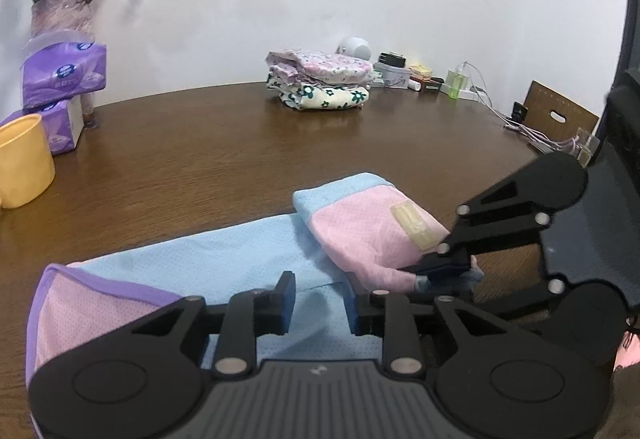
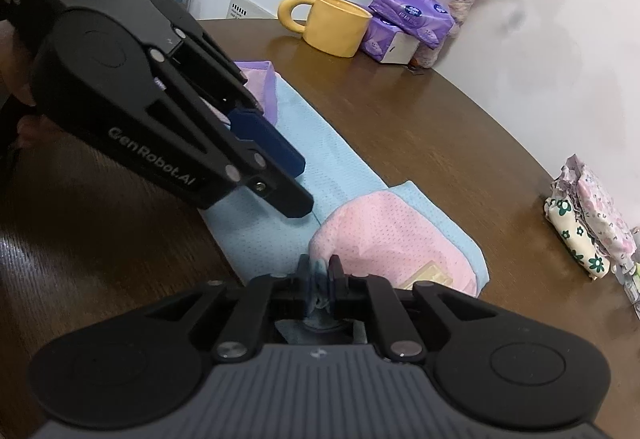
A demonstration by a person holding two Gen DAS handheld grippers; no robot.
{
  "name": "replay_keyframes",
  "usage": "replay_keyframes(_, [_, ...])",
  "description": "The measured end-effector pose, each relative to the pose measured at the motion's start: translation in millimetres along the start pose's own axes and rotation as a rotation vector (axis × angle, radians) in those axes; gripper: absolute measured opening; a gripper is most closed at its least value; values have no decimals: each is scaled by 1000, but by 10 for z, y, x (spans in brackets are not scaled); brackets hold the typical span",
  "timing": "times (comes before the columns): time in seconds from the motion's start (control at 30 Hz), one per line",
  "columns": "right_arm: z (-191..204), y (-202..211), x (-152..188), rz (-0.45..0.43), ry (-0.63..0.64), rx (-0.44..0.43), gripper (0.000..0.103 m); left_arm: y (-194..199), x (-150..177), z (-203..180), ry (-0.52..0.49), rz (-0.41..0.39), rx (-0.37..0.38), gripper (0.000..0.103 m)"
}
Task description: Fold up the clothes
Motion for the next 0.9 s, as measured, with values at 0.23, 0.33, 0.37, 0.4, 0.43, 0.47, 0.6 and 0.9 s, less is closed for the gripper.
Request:
replay_keyframes(0.23, [-170,498,119,-109,-259,-39,35,108,-102,-164,-30,-62,38,35])
replay_keyframes(0.33, [-267,576,304,-117,-336,34,36,89,-46,-355,-87,-44,64,35])
replay_keyframes(0.37, [-291,574,378,-109,-354,57,36,85,-22,-417,-111,-39,66,35])
replay_keyframes(0.4, [-316,572,452,-100,-373,80,36,85,1,-477,-142,-36,60,35])
replay_keyframes(0.43, [-340,571,527,-92,-391,104,36,89,22,-531,-172,-37,47,35])
replay_keyframes(0.47, [-356,559,585,-83,-406,121,36,93,44,-571,-200,-40,30,35])
replay_keyframes(0.6, [-436,544,734,-72,-465,160,35,42,111,-708,-316,-39,-42,35])
replay_keyframes(0.9, [-425,429,726,-102,-503,117,29,-117,251,-876,-525,-3,-193,23])
Point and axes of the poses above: each gripper's, at about its wrist camera, not at the fingertips, and y roughly against the way its jaws point, z to its left, x to its underside, the point moved 8 cm from there along -y, roughly the way its jaws point, and after that the axes turned 4 degrees about -z, right-handed, at the moved point
